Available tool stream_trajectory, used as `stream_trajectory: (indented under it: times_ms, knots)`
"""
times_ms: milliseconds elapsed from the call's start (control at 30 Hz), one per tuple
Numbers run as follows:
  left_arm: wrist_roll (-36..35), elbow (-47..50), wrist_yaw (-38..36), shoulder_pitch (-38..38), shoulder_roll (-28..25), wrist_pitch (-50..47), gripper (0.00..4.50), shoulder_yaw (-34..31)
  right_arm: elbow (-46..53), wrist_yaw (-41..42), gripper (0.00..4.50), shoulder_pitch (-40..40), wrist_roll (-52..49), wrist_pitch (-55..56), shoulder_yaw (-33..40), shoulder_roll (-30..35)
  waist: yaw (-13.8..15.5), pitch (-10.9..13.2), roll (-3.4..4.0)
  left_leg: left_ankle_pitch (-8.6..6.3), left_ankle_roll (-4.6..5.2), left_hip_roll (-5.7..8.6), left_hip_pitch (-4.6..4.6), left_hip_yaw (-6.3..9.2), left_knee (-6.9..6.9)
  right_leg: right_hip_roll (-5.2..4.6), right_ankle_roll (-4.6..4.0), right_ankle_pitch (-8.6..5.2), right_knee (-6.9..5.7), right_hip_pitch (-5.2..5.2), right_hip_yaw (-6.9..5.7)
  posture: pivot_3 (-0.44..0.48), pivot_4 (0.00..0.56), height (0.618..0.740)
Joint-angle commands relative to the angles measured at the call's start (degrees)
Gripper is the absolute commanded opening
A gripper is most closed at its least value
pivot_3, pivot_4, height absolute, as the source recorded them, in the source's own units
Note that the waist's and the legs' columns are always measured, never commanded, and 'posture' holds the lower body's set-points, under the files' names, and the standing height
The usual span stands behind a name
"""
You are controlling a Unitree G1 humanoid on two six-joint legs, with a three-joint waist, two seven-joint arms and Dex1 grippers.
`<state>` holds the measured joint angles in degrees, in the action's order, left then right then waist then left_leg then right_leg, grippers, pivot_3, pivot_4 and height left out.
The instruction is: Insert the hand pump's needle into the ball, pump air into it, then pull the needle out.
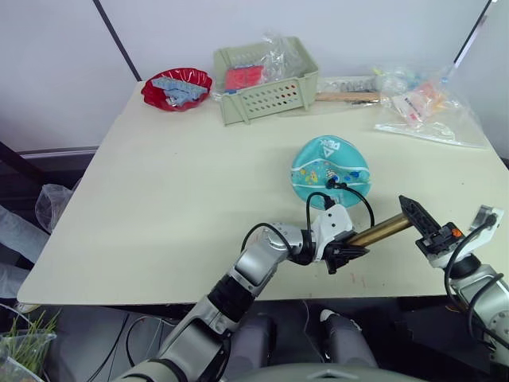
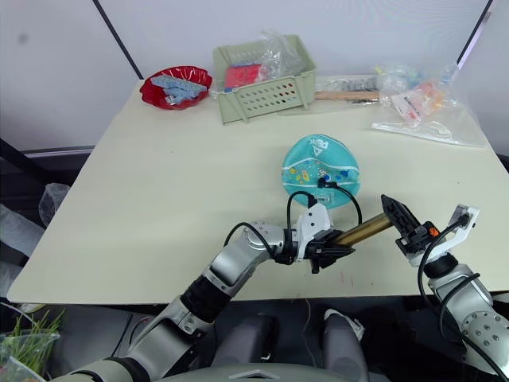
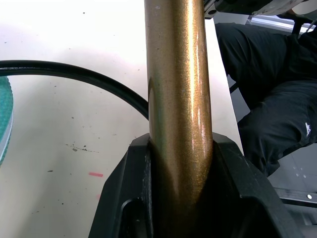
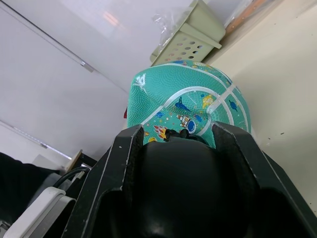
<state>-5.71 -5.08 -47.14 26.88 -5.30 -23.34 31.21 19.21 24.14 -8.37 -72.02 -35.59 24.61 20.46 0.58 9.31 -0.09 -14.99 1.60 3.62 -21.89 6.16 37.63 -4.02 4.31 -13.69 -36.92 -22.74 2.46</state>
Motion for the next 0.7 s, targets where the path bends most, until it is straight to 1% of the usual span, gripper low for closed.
stream_trajectory:
  times_ms: [33, 200, 233, 267, 333, 400, 433, 467, 600, 700]
  knots:
    - [0.9, -0.1, 1.0, 0.3, 0.2, -0.5, 0.97, -0.3, 2.0, 2.9, 1.67, 0.8, -0.5, 1.1, 0.4, 0.2, 0.0, 0.0, 0.00, 0.00, 0.00, 0.00, 0.00, 0.00, 0.00, 0.00, 0.00, 0.00, 0.00, 0.00, 0.00, 0.000, 0.150, 0.740]
    - [1.3, 0.1, 1.0, 0.0, -1.0, -1.3, 0.97, -0.5, 2.6, 4.8, 1.67, 0.4, 2.5, 1.7, -0.2, 1.3, 0.0, 0.0, 0.00, 0.00, 0.00, 0.00, 0.00, 0.00, 0.00, 0.00, 0.00, 0.00, 0.00, 0.00, 0.00, 0.000, 0.150, 0.740]
    - [1.8, 0.0, 1.3, 0.4, -1.5, -1.3, 2.06, -0.7, 3.1, 4.9, 1.67, 0.7, 2.0, 1.7, -0.2, 1.1, -0.1, 0.0, 0.00, 0.00, 0.00, 0.00, 0.00, -0.01, 0.00, 0.00, 0.00, 0.00, 0.00, 0.00, 0.00, 0.000, 0.150, 0.740]
    - [2.0, -0.1, 1.4, 0.7, -1.9, -1.3, 2.17, -0.8, 3.4, 5.0, 1.67, 1.0, 1.5, 1.6, -0.1, 0.9, -0.1, 0.0, 0.00, 0.00, 0.00, 0.00, 0.00, -0.01, 0.00, 0.00, 0.00, 0.00, 0.00, 0.00, 0.00, 0.000, 0.150, 0.740]
    - [1.7, 0.2, 1.0, 1.1, -2.2, -1.2, 3.04, -1.3, 4.5, 5.8, 1.67, 0.9, 2.6, 1.6, -0.9, 1.6, -0.2, 0.0, 0.00, 0.00, 0.00, 0.00, 0.02, 0.01, 0.00, 0.02, 0.00, 0.00, 0.00, 0.00, 0.00, 0.000, 0.150, 0.740]
    - [0.5, 1.1, -0.3, 1.5, -2.6, -1.2, 3.79, -2.0, 5.2, 6.1, 1.67, 0.9, 4.1, 1.7, -1.6, 2.3, -0.2, 0.0, 0.00, 0.00, 0.00, 0.00, 0.01, 0.01, 0.00, 0.02, 0.00, 0.00, -0.02, 0.00, -0.01, 0.000, 0.150, 0.740]
    - [0.0, 1.5, -0.8, 1.5, -2.7, -1.2, 4.31, -2.2, 5.4, 6.3, 1.67, 1.0, 4.5, 1.8, -1.7, 2.5, -0.2, 0.0, 0.00, 0.00, 0.00, 0.00, 0.00, 0.01, 0.00, 0.01, 0.01, 0.00, -0.02, 0.00, -0.01, 0.000, 0.150, 0.740]
    - [-0.8, 2.4, -2.3, 1.8, -3.6, -1.3, 4.42, -2.5, 5.7, 6.8, 1.67, 1.4, 5.4, 2.0, -1.9, 3.1, -0.2, 0.0, -0.01, 0.00, 0.00, 0.00, 0.00, 0.00, 0.00, 0.00, 0.01, 0.00, -0.02, 0.00, -0.01, 0.000, 0.150, 0.740]
    - [-4.2, 6.5, -7.5, 3.3, -6.7, -5.7, 4.42, -3.6, 7.2, 10.8, 1.67, 2.9, 9.8, 3.8, -3.1, 6.1, -0.4, 0.0, -0.01, 0.00, 0.00, 0.00, 0.00, 0.01, 0.00, 0.01, 0.01, 0.00, -0.02, -0.02, -0.02, 0.000, 0.150, 0.740]
    - [-4.7, 7.7, -10.8, 4.7, -9.6, -7.9, 4.42, -2.4, 8.1, 12.8, 1.67, 4.5, 11.9, 4.0, -4.5, 8.3, -0.8, 0.0, -0.02, 0.00, 0.00, 0.00, -0.01, 0.02, 0.00, 0.01, 0.01, 0.00, -0.02, -0.02, -0.04, 0.000, 0.150, 0.740]
